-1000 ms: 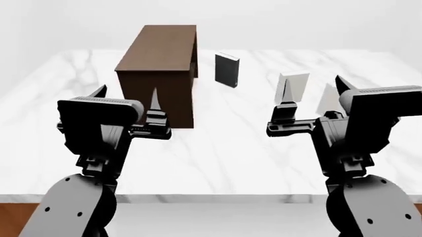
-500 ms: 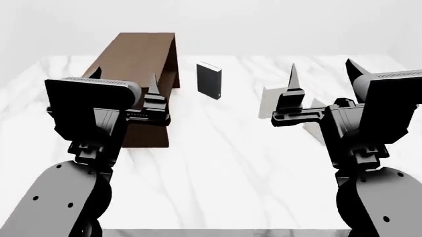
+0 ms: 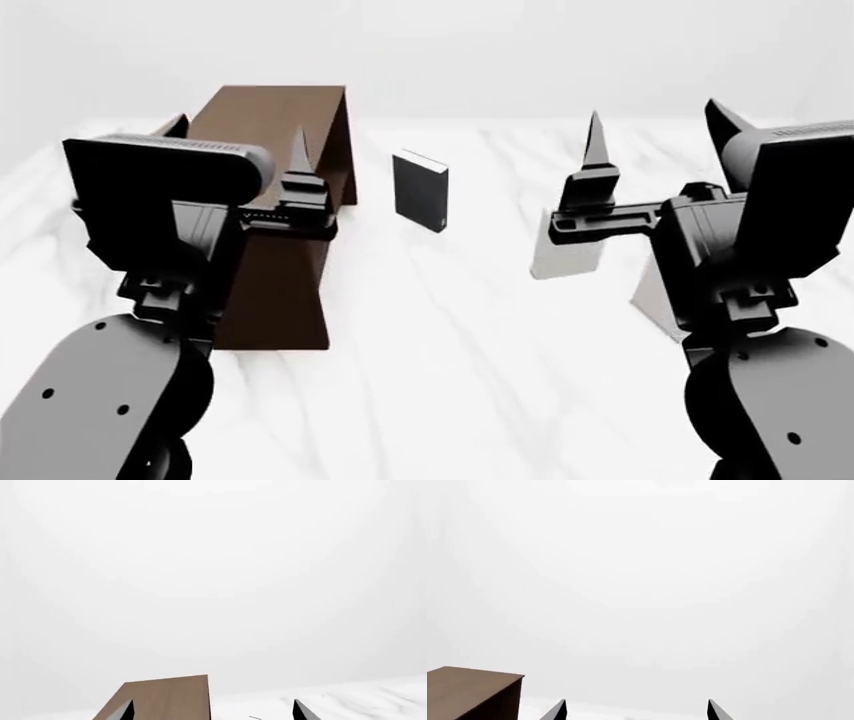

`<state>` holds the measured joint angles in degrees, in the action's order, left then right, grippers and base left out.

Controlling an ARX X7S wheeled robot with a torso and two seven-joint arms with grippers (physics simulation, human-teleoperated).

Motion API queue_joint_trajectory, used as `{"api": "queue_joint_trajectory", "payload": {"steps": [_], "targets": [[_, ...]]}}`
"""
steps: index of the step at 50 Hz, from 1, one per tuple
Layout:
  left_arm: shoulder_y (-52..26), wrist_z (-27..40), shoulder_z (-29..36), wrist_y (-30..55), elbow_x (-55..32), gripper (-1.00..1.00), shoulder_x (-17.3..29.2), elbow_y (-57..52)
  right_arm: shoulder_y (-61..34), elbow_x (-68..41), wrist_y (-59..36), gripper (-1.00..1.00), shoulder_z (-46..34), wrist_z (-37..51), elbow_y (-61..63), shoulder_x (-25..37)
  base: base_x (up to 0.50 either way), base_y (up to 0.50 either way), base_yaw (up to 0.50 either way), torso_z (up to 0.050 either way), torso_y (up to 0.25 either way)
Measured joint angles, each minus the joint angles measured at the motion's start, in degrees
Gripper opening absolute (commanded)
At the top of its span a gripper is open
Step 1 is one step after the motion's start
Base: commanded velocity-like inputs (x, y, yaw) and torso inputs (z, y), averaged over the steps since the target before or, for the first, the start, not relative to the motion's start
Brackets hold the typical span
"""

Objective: Pick up the book on the right and place it under the cabinet shelf.

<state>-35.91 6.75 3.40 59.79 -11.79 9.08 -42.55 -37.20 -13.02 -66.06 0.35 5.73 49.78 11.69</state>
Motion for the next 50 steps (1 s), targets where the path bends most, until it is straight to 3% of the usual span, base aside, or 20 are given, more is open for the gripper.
{"api": "queue_joint_trajectory", "payload": {"steps": [50], "targets": [[-2.2,1.9,0.4,3.0,-1.9,1.0,1.5,-2.3,-2.4,-2.7,-2.5,1.0,1.0,1.1,1.8,0.4,0.31,0.0,0.0,0.0,0.001]]}}
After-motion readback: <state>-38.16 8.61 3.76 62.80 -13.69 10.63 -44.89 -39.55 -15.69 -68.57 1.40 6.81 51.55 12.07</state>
